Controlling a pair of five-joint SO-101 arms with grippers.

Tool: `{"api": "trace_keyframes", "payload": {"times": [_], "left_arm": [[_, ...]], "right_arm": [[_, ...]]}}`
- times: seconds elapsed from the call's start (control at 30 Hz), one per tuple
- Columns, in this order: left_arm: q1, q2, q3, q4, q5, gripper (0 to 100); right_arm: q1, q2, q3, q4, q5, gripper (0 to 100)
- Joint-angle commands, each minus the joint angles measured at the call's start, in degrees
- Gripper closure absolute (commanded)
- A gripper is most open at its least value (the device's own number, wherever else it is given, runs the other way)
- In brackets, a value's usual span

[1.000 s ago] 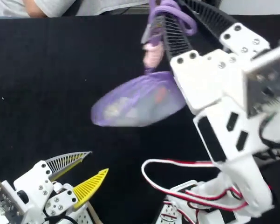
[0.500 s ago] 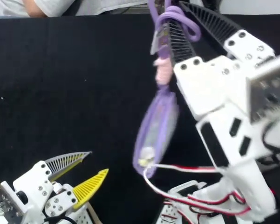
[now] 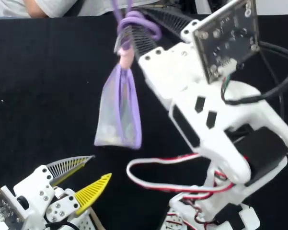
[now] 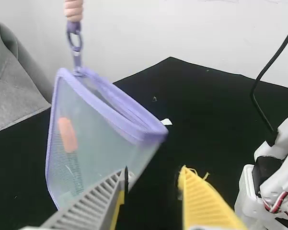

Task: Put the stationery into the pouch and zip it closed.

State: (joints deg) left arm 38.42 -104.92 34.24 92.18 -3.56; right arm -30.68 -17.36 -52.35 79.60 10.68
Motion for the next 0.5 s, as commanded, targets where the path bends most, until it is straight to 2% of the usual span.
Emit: {"api": "trace_keyframes", "payload": {"times": [0.0,0.23,0.47], "left_arm": [[0.84,0.18,-0.13,0.00,0.18,82],[0.84,0.18,-0.04,0.00,0.18,82],[0.92,0.18,-0.04,0.00,0.18,82]], "right_arm": [[-5.36,-1.36,-0.40,-2.11,-1.14,98.8],[-10.90,-1.36,-0.40,-2.37,-1.14,98.8],[-11.78,-0.57,-0.31,-2.37,-2.99,98.8]]}}
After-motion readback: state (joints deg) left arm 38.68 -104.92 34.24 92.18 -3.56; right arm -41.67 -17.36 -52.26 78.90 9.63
